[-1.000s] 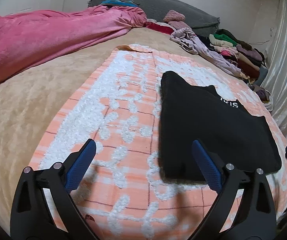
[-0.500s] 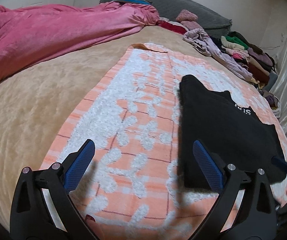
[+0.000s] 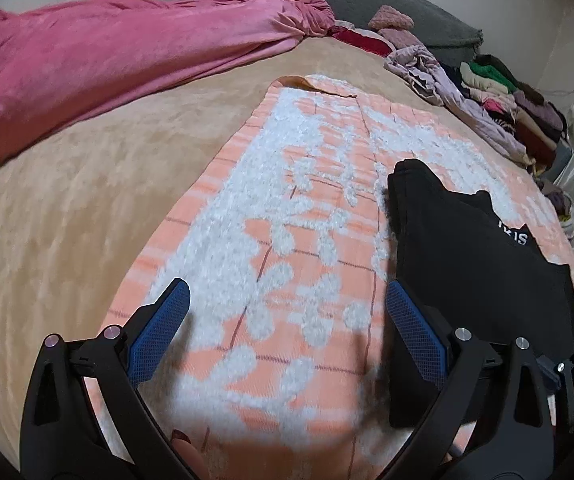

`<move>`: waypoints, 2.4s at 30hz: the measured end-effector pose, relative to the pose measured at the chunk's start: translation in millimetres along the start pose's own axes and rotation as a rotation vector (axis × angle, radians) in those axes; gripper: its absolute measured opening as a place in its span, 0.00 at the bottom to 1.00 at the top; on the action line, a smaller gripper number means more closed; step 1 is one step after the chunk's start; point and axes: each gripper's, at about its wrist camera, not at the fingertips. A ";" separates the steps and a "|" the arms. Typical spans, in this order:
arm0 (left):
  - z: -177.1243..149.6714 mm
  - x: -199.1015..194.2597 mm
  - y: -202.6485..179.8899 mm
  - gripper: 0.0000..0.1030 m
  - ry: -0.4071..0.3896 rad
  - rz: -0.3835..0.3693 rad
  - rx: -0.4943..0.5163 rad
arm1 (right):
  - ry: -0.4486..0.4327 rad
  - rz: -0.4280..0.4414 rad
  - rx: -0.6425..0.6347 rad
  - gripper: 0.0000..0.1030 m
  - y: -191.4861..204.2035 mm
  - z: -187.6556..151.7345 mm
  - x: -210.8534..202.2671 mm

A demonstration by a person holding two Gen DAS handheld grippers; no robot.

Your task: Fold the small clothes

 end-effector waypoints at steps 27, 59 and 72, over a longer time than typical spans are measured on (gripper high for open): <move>21.7 65.1 -56.4 0.89 0.351 -0.342 -0.120 | -0.176 -0.053 0.132 0.07 -32.2 -6.8 -15.3; 17.5 8.4 -157.2 0.11 0.297 -0.350 0.030 | -0.322 -0.158 0.339 0.07 -67.0 -52.5 -75.2; -46.0 -15.6 -306.0 0.11 0.304 -0.372 0.250 | -0.385 -0.260 0.583 0.07 -105.8 -159.6 -140.3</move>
Point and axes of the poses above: each gripper's, at about its wrist camera, not at the fingertips, and x roughly the way its jaws point, y to its left, z to its top, and after that the axes turned 15 degrees about -x, right-handed
